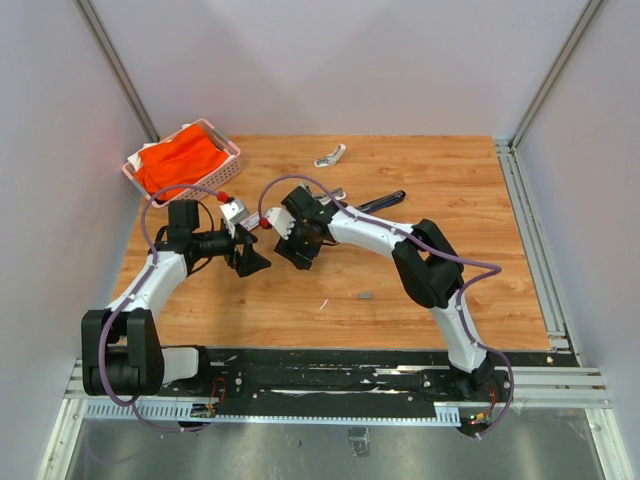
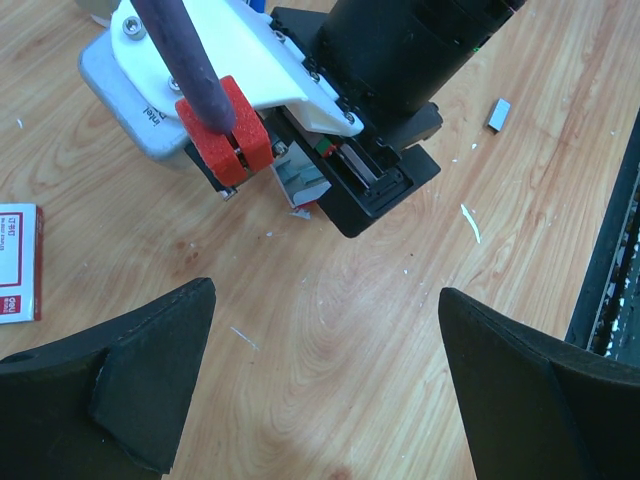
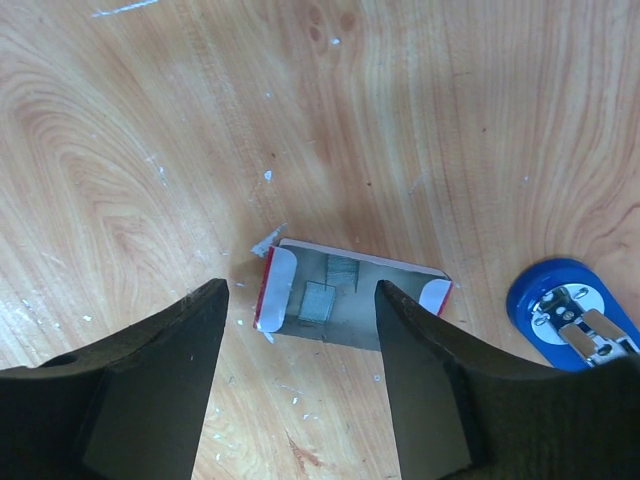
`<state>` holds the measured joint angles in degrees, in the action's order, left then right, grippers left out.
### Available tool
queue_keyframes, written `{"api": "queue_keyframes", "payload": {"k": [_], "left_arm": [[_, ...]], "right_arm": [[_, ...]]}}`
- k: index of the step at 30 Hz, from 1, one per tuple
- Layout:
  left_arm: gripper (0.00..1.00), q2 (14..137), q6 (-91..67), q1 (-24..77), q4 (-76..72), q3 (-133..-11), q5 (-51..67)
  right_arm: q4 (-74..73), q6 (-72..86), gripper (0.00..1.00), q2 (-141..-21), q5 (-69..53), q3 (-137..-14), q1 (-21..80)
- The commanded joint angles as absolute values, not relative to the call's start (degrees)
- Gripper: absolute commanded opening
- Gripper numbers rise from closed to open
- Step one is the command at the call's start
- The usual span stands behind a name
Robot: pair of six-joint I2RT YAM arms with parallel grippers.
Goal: Unload the staples from the stapler
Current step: Adjust the staple in the staple box.
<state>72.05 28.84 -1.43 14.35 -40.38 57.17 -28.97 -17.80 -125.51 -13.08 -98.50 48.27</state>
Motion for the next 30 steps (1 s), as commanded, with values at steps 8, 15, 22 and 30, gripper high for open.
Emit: {"api": "queue_keyframes", "payload": {"k": [8, 15, 22, 30], "left_arm": [[0.98, 71.4, 30.1, -2.1, 14.8, -40.3, 58.4], [0.98, 71.4, 30.1, -2.1, 14.8, -40.3, 58.4], [0.98, 71.5, 30.1, -2.1, 14.8, -40.2, 58.4], [0.98, 71.5, 30.1, -2.1, 14.8, -40.2, 58.4]], "right_arm": [[-30.6, -17.2, 0.61, -126.1, -12.2, -98.7, 49.2], [-30.6, -17.3, 0.60, -127.1, -12.6, -99.2, 49.3], [-30.6, -17.2, 0.58, -127.3, -12.3, -98.6, 49.2], [-30.6, -17.0, 0.51, -127.1, -12.4, -98.8, 49.2]]}}
